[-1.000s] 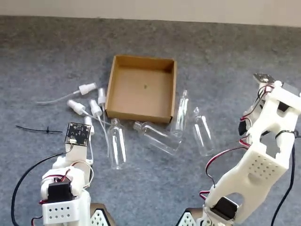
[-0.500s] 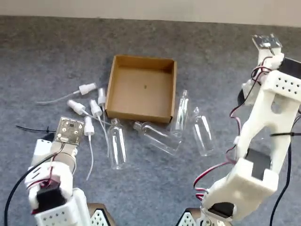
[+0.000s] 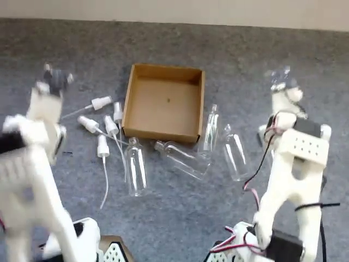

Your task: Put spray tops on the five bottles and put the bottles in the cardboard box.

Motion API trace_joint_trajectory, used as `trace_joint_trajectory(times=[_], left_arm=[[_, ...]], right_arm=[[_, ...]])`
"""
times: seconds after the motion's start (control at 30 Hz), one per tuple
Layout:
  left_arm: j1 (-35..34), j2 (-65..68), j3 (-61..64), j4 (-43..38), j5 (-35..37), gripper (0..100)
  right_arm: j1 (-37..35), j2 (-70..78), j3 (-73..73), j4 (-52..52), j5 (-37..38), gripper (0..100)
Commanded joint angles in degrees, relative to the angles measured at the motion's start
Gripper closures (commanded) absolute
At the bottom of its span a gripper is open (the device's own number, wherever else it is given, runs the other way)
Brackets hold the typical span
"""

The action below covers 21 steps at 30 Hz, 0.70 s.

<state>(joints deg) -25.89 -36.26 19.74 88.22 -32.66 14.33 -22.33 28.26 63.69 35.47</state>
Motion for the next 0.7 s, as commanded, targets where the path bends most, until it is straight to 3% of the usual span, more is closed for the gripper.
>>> trace_joint_trajectory(times=[0.0, 0.17, 0.3, 0.4, 0.67], left_arm=[[2.77, 24.22, -22.55, 4.66, -0.26, 89], [7.52, 42.24, -38.11, 5.27, -0.35, 88], [11.21, 54.9, -51.56, 4.48, -0.88, 82], [13.41, 65.19, -61.58, 3.34, -5.01, 81], [14.64, 87.08, -86.2, 3.69, -6.86, 81]], right_arm=[[-0.92, -7.6, 5.67, -2.51, 2.55, 99.5], [-0.84, -10.07, 5.93, -2.59, 2.9, 99.5], [-0.92, -9.98, 6.02, -2.68, 2.9, 99.5], [-0.92, -10.07, 6.11, -2.68, 2.9, 99.5], [-0.92, -10.24, 6.2, -2.33, 5.1, 99.5]])
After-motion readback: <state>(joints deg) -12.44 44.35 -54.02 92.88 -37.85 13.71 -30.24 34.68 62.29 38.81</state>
